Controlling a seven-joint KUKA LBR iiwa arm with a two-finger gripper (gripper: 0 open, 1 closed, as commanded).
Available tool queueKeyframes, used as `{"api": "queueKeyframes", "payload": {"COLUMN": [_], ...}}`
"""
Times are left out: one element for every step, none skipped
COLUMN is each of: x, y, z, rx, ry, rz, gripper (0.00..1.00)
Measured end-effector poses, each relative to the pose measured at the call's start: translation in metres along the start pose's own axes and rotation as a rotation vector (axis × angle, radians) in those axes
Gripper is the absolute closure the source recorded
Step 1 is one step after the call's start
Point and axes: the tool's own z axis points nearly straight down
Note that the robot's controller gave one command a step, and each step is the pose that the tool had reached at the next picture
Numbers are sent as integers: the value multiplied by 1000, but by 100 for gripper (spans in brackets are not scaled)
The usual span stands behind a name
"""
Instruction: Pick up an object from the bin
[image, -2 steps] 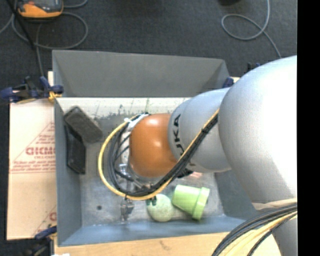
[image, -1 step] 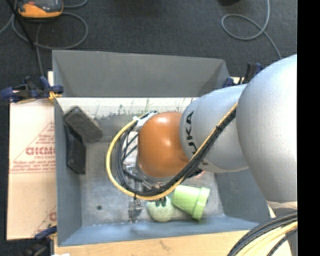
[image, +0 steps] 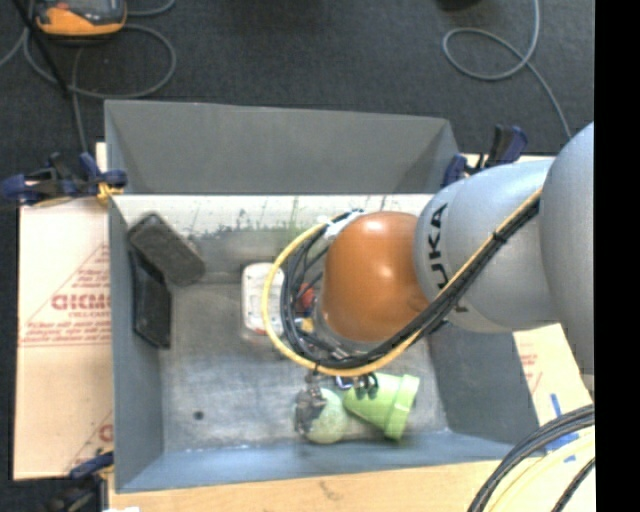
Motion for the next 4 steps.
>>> {"api": "queueKeyframes", "payload": {"x": [-2, -14, -14, -18], "y": [-27, -48, -48, -35], "z": [34, 50, 50, -76], "rx": [2, -4, -4, 0], "ry": [4, 20, 20, 3], "rz": [-50, -92, -91, -117], "gripper": [0, 100, 100, 100]}}
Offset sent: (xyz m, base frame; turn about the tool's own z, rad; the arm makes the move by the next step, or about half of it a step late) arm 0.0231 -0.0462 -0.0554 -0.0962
